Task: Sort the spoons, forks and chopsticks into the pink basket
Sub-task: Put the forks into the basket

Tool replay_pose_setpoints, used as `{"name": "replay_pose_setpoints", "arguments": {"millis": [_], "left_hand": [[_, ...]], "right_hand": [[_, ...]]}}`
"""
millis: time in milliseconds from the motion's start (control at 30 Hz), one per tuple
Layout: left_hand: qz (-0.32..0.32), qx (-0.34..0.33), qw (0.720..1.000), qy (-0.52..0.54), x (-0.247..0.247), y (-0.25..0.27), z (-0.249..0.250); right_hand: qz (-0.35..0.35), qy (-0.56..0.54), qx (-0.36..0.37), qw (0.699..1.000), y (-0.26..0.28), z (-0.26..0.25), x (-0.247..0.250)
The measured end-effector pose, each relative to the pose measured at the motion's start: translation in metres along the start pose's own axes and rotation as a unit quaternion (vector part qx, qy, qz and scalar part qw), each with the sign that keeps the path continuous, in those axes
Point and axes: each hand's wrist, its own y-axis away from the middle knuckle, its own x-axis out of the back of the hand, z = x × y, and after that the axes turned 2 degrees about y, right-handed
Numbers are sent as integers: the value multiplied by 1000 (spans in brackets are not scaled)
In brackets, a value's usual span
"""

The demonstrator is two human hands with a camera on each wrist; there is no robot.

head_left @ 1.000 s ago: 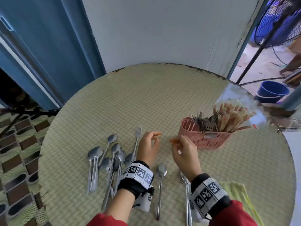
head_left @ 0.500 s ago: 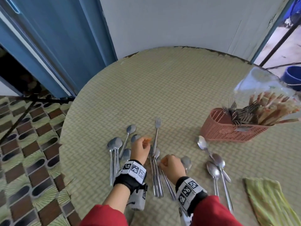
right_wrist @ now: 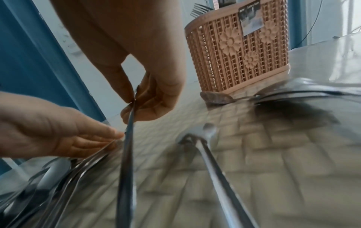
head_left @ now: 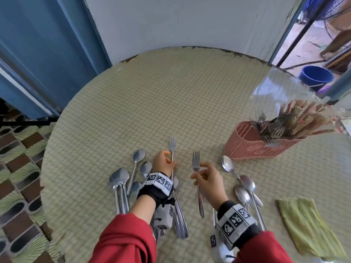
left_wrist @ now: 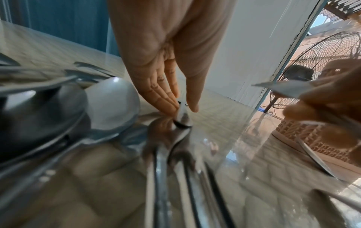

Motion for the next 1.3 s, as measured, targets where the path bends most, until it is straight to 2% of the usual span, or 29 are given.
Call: {"name": "replay_pose_setpoints", "arguments": {"millis": [167,300,467,667,767,867,933,1033,1167,1233,1300], "left_hand": [[11,47,999,8,-5,-2,7],[10,19,1000,17,-2,5,25],[-25,-91,987,128,-3,38,65],[-104,-81,940,314,-13,73,126],[-85,-140,934,317,-16,87,152],[-53,-201,942,263,-18,95,174],[-13,-245,946,210,-20,97,186],[65,-302,935,173,-20,102,205],[101,-319,916,222,-20,110,230],[119,-331,903,245,-23,111,238],[121,-334,896,266,-28,110,246]], "right_hand": [[20,-31,-3,999,-3,-7,12],[35,-74,18,996,0,-22,29],[81,-131,66,986,3,-48,60],[151,-107,149,971,11,-89,114],[180,-86,190,961,15,-105,140],[208,-62,223,950,18,-119,164],[223,-68,244,941,21,-125,180],[249,-45,268,929,21,-134,202],[311,6,313,898,21,-147,231],[339,6,339,878,19,-150,242],[346,-4,350,871,15,-150,249]]}}
